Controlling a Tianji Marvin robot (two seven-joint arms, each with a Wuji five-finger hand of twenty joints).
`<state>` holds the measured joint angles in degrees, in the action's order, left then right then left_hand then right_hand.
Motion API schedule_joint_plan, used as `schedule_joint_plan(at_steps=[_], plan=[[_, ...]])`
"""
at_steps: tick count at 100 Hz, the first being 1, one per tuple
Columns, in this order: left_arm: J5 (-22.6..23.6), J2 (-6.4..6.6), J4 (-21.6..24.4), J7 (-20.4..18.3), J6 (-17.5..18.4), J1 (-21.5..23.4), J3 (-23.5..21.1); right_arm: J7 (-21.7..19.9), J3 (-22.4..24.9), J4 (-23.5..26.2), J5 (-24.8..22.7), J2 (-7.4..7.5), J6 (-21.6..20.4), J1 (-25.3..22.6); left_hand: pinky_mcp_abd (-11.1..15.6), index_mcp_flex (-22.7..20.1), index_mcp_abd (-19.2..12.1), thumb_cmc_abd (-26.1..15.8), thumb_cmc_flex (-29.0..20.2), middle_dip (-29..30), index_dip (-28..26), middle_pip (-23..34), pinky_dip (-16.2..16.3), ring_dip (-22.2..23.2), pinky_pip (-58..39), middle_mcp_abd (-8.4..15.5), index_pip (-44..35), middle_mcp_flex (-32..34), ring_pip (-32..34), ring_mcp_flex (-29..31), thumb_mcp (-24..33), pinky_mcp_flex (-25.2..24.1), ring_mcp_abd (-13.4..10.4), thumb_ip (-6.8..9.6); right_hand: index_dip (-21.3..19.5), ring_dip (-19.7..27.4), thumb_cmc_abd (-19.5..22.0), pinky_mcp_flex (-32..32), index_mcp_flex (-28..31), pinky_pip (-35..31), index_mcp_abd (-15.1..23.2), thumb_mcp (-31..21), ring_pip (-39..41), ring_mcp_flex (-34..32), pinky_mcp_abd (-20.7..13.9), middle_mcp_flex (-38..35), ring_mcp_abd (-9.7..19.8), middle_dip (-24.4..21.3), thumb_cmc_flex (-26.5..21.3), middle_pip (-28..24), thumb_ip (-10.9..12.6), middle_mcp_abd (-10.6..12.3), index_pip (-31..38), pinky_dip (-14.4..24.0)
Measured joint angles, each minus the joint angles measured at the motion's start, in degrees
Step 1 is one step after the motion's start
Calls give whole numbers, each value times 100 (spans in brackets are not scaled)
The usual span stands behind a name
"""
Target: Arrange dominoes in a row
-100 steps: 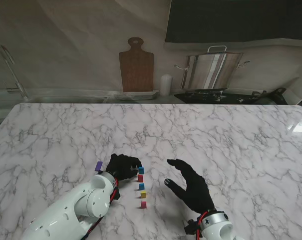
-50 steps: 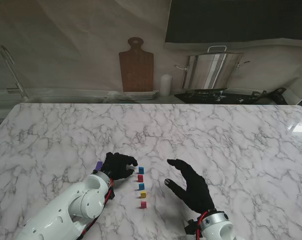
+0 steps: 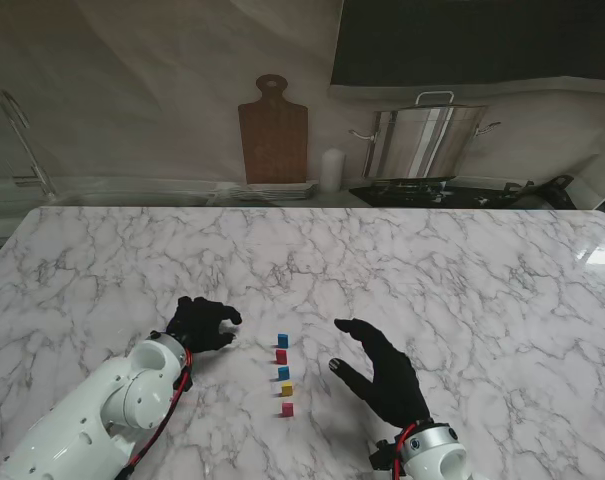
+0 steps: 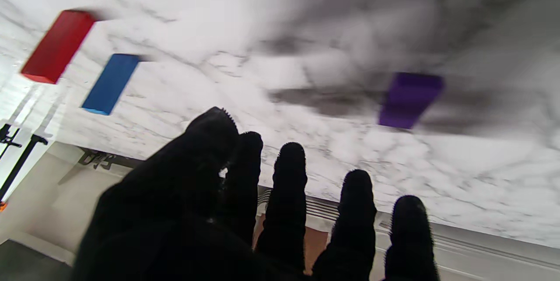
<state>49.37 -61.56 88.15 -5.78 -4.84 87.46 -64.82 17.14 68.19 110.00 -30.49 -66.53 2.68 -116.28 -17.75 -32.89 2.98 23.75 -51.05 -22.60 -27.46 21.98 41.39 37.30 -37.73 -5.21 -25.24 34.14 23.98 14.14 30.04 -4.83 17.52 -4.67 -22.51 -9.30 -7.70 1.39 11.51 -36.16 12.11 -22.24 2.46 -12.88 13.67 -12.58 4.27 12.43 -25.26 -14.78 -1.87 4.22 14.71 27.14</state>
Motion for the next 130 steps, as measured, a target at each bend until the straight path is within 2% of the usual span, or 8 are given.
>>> schedule_joint_plan(at_steps=[27, 41, 51, 64, 98, 116, 124, 130], plan=[[352, 115, -147, -122, 94, 6, -341, 9, 2, 10, 6, -2, 2, -5, 1, 119, -57, -123, 37, 15, 49, -84, 0, -151, 187, -1, 91, -102, -179, -59, -111, -2, 0, 34, 0, 0, 0, 0, 0, 0, 0, 0, 0, 0, 0, 0, 0, 0, 0, 0, 0, 0, 0, 0], [504, 153, -258, -178, -146, -65, -329, 10, -1, 11, 6, -2, 5, -5, 8, 119, 124, -244, 343, 15, 45, -80, 0, -151, 299, -2, 0, -102, -179, -59, -389, -2, 0, 35, 0, 0, 0, 0, 0, 0, 0, 0, 0, 0, 0, 0, 0, 0, 0, 0, 0, 0, 0, 0], [525, 172, -296, -244, -512, -134, -254, 14, -1, 12, 8, -3, 7, -5, 10, 183, 250, -270, 436, -102, -546, 43, 87, -150, 365, -7, -563, -102, -177, -59, -576, -2, 1, 35, 0, 0, 0, 0, 0, 0, 0, 0, 0, 0, 0, 0, 0, 0, 0, 0, 0, 0, 0, 0], [583, 181, -363, -294, -625, -204, -180, 15, -1, 13, 10, -3, 7, -4, 12, 225, 325, -397, 484, -195, -1386, 103, 176, -104, 448, -42, -1355, -103, -149, -111, -997, -3, 1, 35, 0, 0, 0, 0, 0, 0, 0, 0, 0, 0, 0, 0, 0, 0, 0, 0, 0, 0, 0, 0], [650, 190, -466, -306, -764, -278, -14, 9, 7, 15, 19, -4, 7, -2, 13, 361, 342, -340, 268, -319, -2336, 181, 322, -58, 506, -94, -2532, -168, -101, -170, -1299, -3, 2, 35, 0, 0, 0, 0, 0, 0, 0, 0, 0, 0, 0, 0, 0, 0, 0, 0, 0, 0, 0, 0], [654, 193, -488, -265, -714, -307, 56, 8, 7, 17, 18, -4, 9, -2, 16, 343, -141, -45, -304, -324, -2146, 183, 342, -4, 506, -95, -2462, -235, -85, -171, -1212, -3, 2, 35, 0, 0, 0, 0, 0, 0, 0, 0, 0, 0, 0, 0, 0, 0, 0, 0, 0, 0, 0, 0], [660, 193, -494, -200, -647, -307, 75, 7, 8, 17, 18, -4, 9, -2, 21, 347, -342, 174, -538, -342, -2018, 183, 343, 8, 507, -75, -2332, -235, 4, -172, -837, -3, 3, 35, 0, 0, 0, 0, 0, 0, 0, 0, 0, 0, 0, 0, 0, 0, 0, 0, 0, 0, 0, 0], [684, 193, -501, -161, -593, -305, 87, 5, 11, 17, 18, -4, 9, -2, 24, 385, -479, 176, -726, -370, -2009, 232, 343, 16, 506, -62, -2331, -235, 80, -172, -586, -3, 2, 35, 0, 0, 0, 0, 0, 0, 0, 0, 0, 0, 0, 0, 0, 0, 0, 0, 0, 0, 0, 0]])
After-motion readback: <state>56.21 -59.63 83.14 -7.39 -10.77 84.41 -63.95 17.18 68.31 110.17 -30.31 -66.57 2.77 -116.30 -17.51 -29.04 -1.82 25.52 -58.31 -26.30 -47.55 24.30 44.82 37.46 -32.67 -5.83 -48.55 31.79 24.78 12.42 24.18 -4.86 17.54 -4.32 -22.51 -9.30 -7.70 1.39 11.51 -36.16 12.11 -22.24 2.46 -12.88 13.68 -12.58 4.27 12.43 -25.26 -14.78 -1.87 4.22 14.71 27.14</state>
